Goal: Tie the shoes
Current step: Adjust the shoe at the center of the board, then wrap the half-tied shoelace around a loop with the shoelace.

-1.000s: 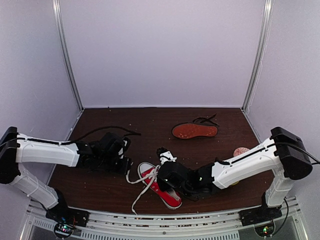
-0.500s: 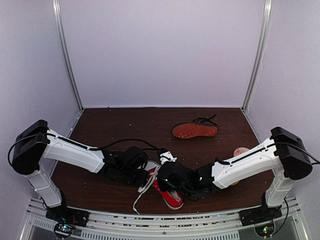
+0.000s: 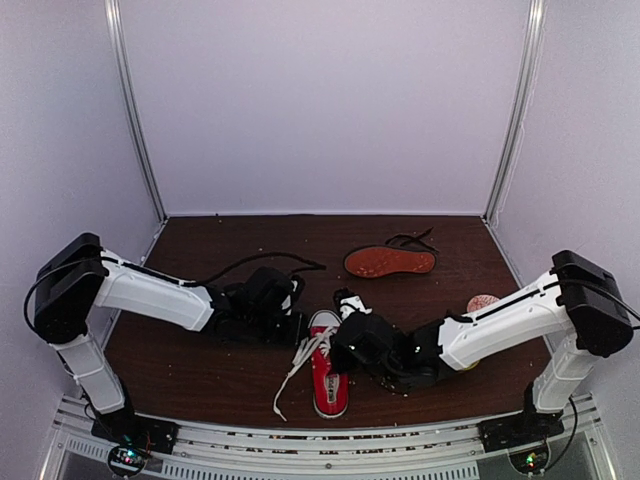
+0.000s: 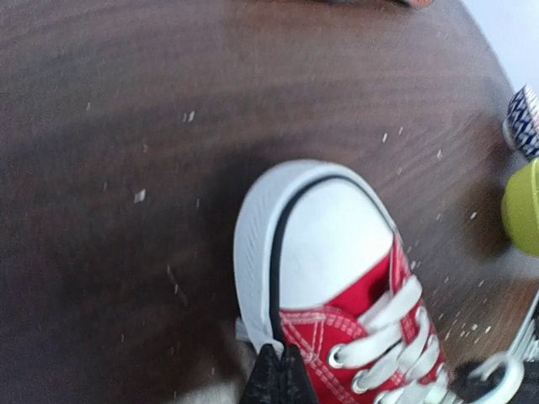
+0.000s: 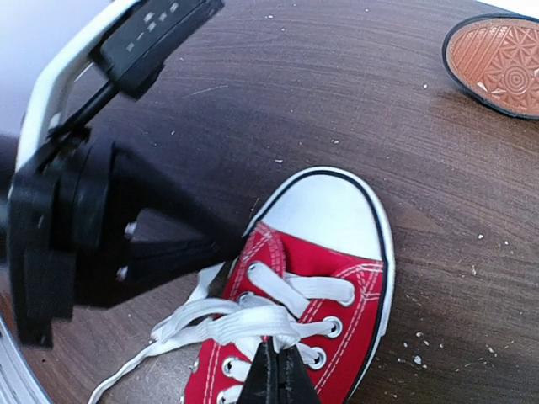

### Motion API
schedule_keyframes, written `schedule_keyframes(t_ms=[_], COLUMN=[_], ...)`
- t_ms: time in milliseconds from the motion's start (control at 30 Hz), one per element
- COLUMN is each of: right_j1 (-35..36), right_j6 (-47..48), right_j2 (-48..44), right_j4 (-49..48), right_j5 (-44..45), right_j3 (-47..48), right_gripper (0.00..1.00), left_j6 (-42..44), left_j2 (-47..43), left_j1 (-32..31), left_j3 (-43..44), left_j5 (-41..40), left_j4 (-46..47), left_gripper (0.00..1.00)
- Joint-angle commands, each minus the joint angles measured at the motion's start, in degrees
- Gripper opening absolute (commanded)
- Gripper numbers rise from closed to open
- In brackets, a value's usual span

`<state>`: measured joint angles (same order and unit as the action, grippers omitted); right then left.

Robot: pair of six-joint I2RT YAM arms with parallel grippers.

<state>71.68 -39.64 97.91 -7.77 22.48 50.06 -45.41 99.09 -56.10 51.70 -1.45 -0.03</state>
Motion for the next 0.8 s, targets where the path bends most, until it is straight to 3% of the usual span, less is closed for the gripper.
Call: schedule_keyframes(t_ms=[0,167,367,567,667,767], right_j1=[-0.98,-1.45,-1.78,-2.05,-2.22,-2.56], right_j6=[-0.57,-0.66,-0.01,0.86,1.44,2.52], right_j2=[-2.09,-2.38,-1.71,-1.15,-1.24,-1.95], right_j4=[-2.04,-2.0,-1.37,-1.5,-1.24,-1.52], right_j5=[-0.92,-1.58,-3.51,-5.62,-6.44,-8.04], right_j3=[-1.62,-1.76,-0.5,0.97,1.4,0.8], right_gripper=[0.0,0.0,0.0,0.0,0.0,0.1], left_j6=[2.8,5.11,5.35,0.11,-2.93,-6.09], left_j2=[3.25,0.65,-13.82,-27.48,-28.93,-28.36], left_j1=[2.02,2.37,2.27,-1.29,-4.52,-7.95], left_j3=[-0.02,0.07,-7.71,-12.83,-12.69,-11.95], left_j5=[6.64,3.0,-4.83,-4.22,-2.75,-1.9], left_j4=[9.96,6.41,2.95,0.63,-1.16,-2.63], left_gripper=[0.0,0.0,0.0,0.0,0.0,0.0])
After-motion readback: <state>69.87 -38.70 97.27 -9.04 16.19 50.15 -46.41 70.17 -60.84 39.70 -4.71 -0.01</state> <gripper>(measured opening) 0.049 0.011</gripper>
